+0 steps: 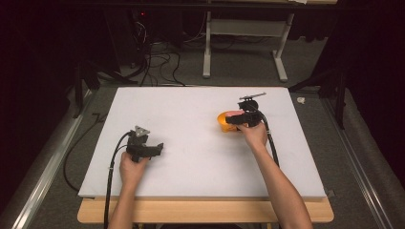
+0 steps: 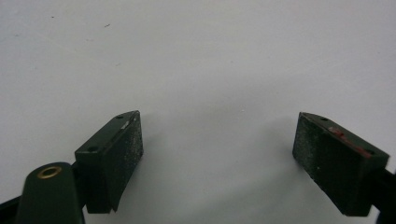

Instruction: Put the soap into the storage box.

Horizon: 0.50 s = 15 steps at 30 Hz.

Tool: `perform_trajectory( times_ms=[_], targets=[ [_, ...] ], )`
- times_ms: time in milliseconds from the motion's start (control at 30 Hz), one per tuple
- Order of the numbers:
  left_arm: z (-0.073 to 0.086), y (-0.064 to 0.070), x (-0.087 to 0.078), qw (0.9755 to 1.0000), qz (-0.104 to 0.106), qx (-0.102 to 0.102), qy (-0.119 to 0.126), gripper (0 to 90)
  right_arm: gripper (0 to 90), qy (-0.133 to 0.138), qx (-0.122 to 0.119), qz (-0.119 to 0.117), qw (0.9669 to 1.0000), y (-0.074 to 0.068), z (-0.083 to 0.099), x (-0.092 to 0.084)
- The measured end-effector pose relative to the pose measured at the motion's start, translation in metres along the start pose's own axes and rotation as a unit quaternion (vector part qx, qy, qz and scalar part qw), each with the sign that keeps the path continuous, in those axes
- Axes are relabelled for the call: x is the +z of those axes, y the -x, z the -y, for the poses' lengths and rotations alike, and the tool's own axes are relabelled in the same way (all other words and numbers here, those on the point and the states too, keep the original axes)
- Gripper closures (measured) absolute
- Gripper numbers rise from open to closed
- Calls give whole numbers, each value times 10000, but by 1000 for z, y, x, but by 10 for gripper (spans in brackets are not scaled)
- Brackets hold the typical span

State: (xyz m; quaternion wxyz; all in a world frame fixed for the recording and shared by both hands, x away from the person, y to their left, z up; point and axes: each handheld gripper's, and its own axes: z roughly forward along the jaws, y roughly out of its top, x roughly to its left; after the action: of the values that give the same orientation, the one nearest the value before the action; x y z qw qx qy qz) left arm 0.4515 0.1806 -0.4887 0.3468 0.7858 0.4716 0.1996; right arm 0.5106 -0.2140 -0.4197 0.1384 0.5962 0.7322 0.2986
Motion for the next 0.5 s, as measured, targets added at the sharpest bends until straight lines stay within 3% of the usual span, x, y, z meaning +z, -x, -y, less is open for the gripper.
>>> perform_trajectory(
  times_ms=[500],
  targets=[
    [0,0,0,10000,0,1,0,166,137,-58,174,-21,9998,4,0,6]
  ],
)
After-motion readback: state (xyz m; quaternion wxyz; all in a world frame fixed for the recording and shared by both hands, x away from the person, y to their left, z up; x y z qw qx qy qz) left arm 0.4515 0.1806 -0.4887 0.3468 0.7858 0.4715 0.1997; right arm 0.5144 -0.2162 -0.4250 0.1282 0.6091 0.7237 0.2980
